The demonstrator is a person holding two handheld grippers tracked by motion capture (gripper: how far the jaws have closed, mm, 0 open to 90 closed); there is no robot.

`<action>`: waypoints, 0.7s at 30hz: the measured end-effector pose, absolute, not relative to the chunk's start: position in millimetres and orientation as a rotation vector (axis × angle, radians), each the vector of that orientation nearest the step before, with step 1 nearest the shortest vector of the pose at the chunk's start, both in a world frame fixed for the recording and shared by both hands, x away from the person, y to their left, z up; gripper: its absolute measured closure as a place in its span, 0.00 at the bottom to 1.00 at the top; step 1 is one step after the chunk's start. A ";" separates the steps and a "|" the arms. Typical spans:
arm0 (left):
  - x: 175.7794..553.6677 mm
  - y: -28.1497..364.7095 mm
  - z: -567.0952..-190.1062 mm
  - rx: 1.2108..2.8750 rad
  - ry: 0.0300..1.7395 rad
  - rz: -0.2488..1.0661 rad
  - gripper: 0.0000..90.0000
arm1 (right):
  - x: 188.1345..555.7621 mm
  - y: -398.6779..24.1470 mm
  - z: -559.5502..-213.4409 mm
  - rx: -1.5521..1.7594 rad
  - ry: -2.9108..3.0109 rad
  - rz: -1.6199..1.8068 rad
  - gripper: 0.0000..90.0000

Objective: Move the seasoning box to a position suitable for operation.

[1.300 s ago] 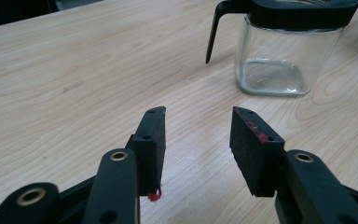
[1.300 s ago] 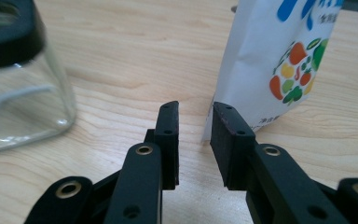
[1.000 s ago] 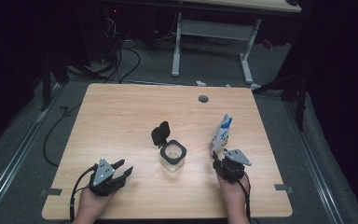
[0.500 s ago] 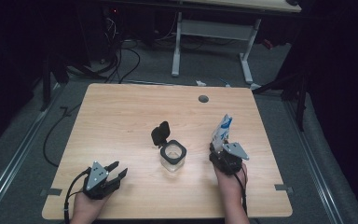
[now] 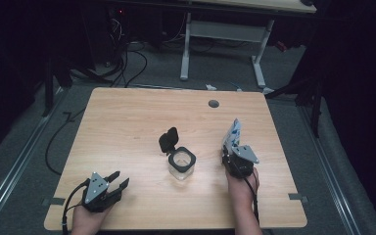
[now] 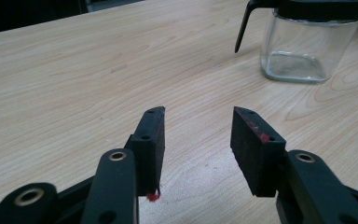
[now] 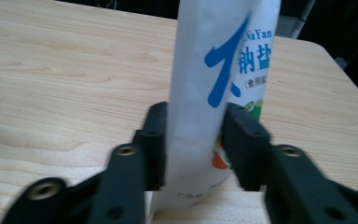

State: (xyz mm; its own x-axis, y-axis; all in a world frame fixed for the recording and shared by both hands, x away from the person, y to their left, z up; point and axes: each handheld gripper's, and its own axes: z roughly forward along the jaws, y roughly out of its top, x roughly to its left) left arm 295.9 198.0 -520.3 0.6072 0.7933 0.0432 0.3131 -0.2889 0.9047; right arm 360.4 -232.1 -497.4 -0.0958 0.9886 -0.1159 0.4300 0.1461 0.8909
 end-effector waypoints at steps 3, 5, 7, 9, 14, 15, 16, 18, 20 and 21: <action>296.0 198.0 -520.1 1.862 0.887 0.620 0.61 | 359.3 -233.4 -497.8 1.388 1.655 0.904 0.81; 296.1 197.5 -520.0 1.863 0.884 0.620 0.61 | 358.8 -234.2 -497.7 1.386 1.659 0.907 0.85; 296.1 197.3 -519.7 1.863 0.882 0.620 0.61 | 358.1 -234.4 -497.8 1.379 1.667 0.915 0.88; 296.2 197.2 -519.6 1.863 0.881 0.619 0.61 | 357.0 -234.5 -497.9 1.370 1.676 0.926 0.90; 297.3 194.6 -518.4 1.864 0.868 0.611 0.61 | 353.6 -233.4 -498.4 1.346 1.701 0.950 0.91; 297.8 193.8 -518.0 1.863 0.864 0.610 0.61 | 352.3 -232.7 -498.5 1.342 1.708 0.956 0.91; 298.5 192.7 -517.8 1.862 0.861 0.609 0.61 | 351.0 -231.9 -498.7 1.337 1.711 0.966 0.91; 300.1 190.3 -517.5 1.860 0.854 0.602 0.61 | 347.4 -230.8 -498.9 1.328 1.727 0.988 0.91; 302.0 187.3 -517.1 1.864 0.844 0.595 0.61 | 342.6 -229.7 -499.2 1.314 1.742 1.008 0.91; 303.0 185.6 -516.9 1.867 0.838 0.591 0.61 | 339.7 -229.1 -499.4 1.314 1.747 1.020 0.91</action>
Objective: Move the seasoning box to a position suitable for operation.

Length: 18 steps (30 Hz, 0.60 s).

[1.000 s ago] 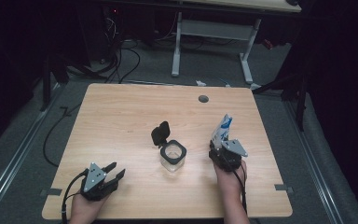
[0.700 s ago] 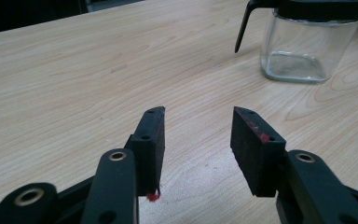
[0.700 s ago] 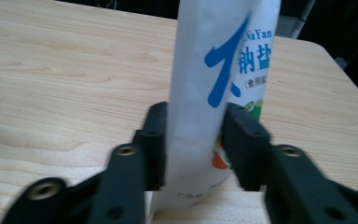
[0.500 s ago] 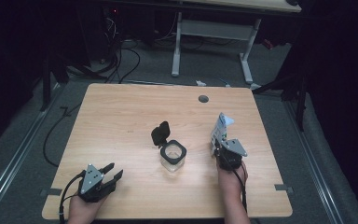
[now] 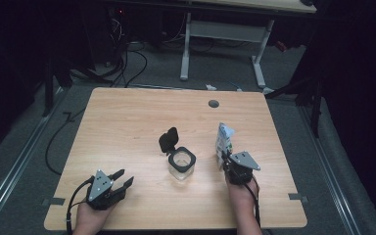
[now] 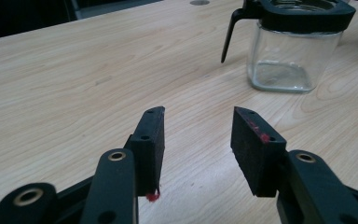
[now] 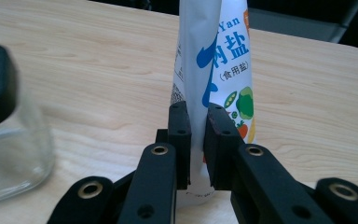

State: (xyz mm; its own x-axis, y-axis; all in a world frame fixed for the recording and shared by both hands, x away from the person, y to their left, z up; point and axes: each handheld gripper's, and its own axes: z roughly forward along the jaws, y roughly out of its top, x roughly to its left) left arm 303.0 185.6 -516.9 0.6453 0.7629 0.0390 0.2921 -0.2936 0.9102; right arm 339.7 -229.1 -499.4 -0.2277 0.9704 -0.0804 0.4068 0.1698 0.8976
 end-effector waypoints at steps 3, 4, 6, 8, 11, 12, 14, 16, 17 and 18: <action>306.2 179.0 -516.6 1.870 0.817 0.581 0.61 | 331.7 -228.7 -500.0 1.298 1.762 1.045 0.91; 307.2 176.8 -516.4 1.874 0.810 0.577 0.61 | 329.2 -228.8 -500.1 1.295 1.765 1.050 0.91; 309.3 172.1 -516.4 1.877 0.796 0.571 0.61 | 324.8 -229.9 -500.1 1.289 1.767 1.050 0.91; 310.3 170.1 -516.4 1.880 0.790 0.567 0.61 | 321.1 -231.7 -500.1 1.288 1.763 1.043 0.90; 313.3 164.6 -516.6 1.886 0.776 0.554 0.61 | 317.8 -235.3 -500.4 1.294 1.750 1.043 0.88; 313.8 163.6 -516.9 1.884 0.774 0.553 0.61 | 317.0 -236.1 -500.6 1.297 1.745 1.040 0.86; 314.3 163.0 -516.8 1.889 0.771 0.549 0.61 | 316.5 -236.7 -501.0 1.299 1.744 1.033 0.84; 315.1 161.7 -516.8 1.885 0.768 0.547 0.61 | 315.5 -236.9 -502.4 1.309 1.735 1.017 0.80; 315.3 161.5 -516.7 1.885 0.767 0.547 0.61 | 315.7 -236.8 -503.1 1.308 1.738 1.011 0.79; 315.6 161.4 -516.7 1.883 0.767 0.546 0.61 | 315.7 -236.1 -503.9 1.313 1.740 0.996 0.78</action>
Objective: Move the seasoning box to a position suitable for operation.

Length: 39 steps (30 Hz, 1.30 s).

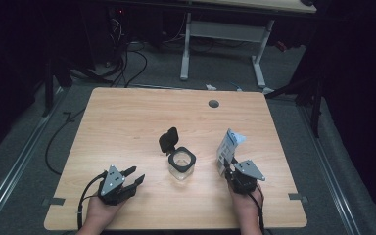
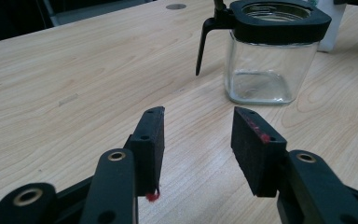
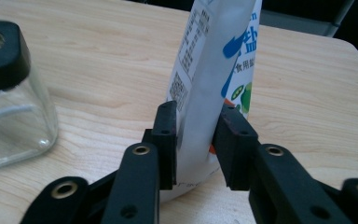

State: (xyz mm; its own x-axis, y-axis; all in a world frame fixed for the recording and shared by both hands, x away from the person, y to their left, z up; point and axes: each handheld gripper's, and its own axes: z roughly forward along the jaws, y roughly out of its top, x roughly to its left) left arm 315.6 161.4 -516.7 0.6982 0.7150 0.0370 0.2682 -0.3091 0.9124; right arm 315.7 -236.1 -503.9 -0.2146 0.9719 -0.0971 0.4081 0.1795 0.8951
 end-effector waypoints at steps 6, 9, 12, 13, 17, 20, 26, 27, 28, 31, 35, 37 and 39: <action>315.1 162.6 -516.4 1.882 0.768 0.549 0.61 | 318.7 -229.4 -511.9 1.325 1.766 0.920 0.66; 315.6 164.0 -516.3 1.879 0.772 0.547 0.61 | 319.6 -229.1 -513.6 1.331 1.768 0.911 0.65; 315.7 164.5 -516.3 1.880 0.773 0.545 0.61 | 319.7 -230.3 -513.6 1.334 1.776 0.916 0.69; 315.6 164.1 -516.4 1.878 0.772 0.547 0.61 | 320.0 -231.1 -513.4 1.331 1.780 0.915 0.72; 314.9 164.2 -516.5 1.887 0.769 0.546 0.61 | 321.1 -235.0 -512.5 1.315 1.805 0.935 0.78; 314.6 165.1 -516.5 1.882 0.773 0.549 0.61 | 322.0 -239.3 -511.8 1.304 1.826 0.957 0.79; 314.8 167.0 -516.5 1.879 0.778 0.547 0.61 | 322.3 -248.2 -509.9 1.333 1.808 0.976 0.76; 314.8 166.9 -516.6 1.879 0.777 0.548 0.61 | 322.2 -249.0 -509.3 1.332 1.797 0.980 0.74; 314.6 166.9 -516.6 1.880 0.776 0.547 0.61 | 321.8 -249.7 -508.2 1.336 1.785 0.988 0.72; 314.5 166.9 -516.8 1.881 0.776 0.547 0.60 | 321.4 -250.1 -504.4 1.342 1.756 1.003 0.68; 314.4 167.4 -517.0 1.878 0.778 0.548 0.60 | 319.2 -245.1 -497.2 1.327 1.727 1.032 0.69; 314.2 167.5 -516.9 1.882 0.778 0.547 0.60 | 318.8 -241.1 -493.2 1.323 1.715 1.033 0.71; 313.7 167.4 -516.8 1.882 0.778 0.549 0.60 | 320.5 -237.6 -491.6 1.323 1.707 1.012 0.72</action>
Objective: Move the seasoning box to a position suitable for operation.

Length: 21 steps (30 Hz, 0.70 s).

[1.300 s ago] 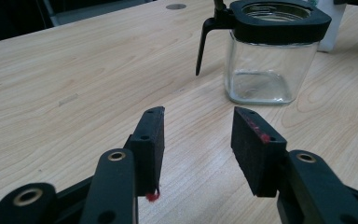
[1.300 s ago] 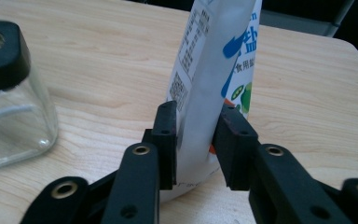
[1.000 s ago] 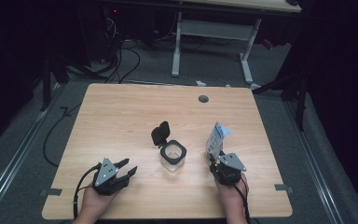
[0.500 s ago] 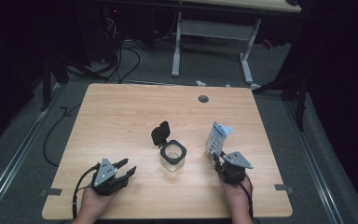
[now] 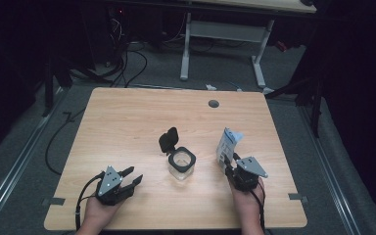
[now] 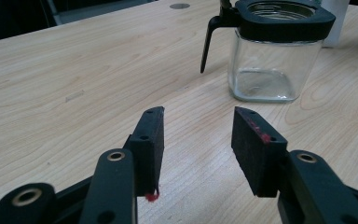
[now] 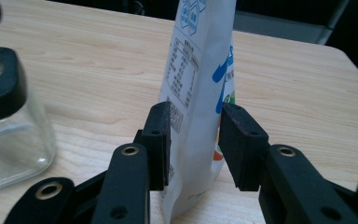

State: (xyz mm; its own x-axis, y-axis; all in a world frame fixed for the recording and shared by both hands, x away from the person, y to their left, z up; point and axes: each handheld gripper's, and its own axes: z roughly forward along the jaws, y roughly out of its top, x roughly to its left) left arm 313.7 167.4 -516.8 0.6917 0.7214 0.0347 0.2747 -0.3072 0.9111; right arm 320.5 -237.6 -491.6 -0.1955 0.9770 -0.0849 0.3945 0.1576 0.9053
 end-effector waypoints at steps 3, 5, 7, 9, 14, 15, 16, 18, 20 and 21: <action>313.2 167.2 -517.2 1.881 0.782 0.551 0.60 | 324.1 -235.3 -492.0 1.358 1.676 0.976 0.77; 312.7 167.4 -517.0 1.883 0.781 0.551 0.60 | 325.4 -233.9 -492.4 1.368 1.651 0.977 0.79; 312.6 167.9 -516.8 1.883 0.782 0.553 0.60 | 326.6 -234.2 -492.3 1.374 1.653 0.983 0.80; 312.6 168.8 -516.8 1.877 0.786 0.556 0.60 | 326.6 -234.9 -491.7 1.366 1.663 0.981 0.85; 313.2 170.7 -516.8 1.877 0.790 0.553 0.60 | 328.6 -239.9 -491.2 1.365 1.673 0.987 0.90; 313.3 170.8 -516.9 1.875 0.790 0.554 0.60 | 329.2 -241.0 -491.1 1.355 1.677 0.984 0.89; 313.3 170.9 -516.9 1.875 0.789 0.554 0.60 | 329.7 -241.8 -491.1 1.353 1.679 0.988 0.89; 313.5 170.7 -517.1 1.874 0.789 0.555 0.60 | 330.3 -242.8 -491.4 1.364 1.674 1.006 0.87; 313.6 170.2 -517.1 1.875 0.790 0.554 0.60 | 331.7 -241.3 -492.6 1.377 1.666 1.007 0.79; 313.5 169.9 -517.0 1.876 0.789 0.555 0.60 | 332.9 -240.2 -493.8 1.384 1.666 1.008 0.77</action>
State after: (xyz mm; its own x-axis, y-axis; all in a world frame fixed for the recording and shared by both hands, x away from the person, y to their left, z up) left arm 313.5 169.9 -517.0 0.6836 0.7291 0.0330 0.2771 -0.3012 0.9124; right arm 332.9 -240.2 -493.8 -0.1498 0.9873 -0.0539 0.4104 0.1117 0.9050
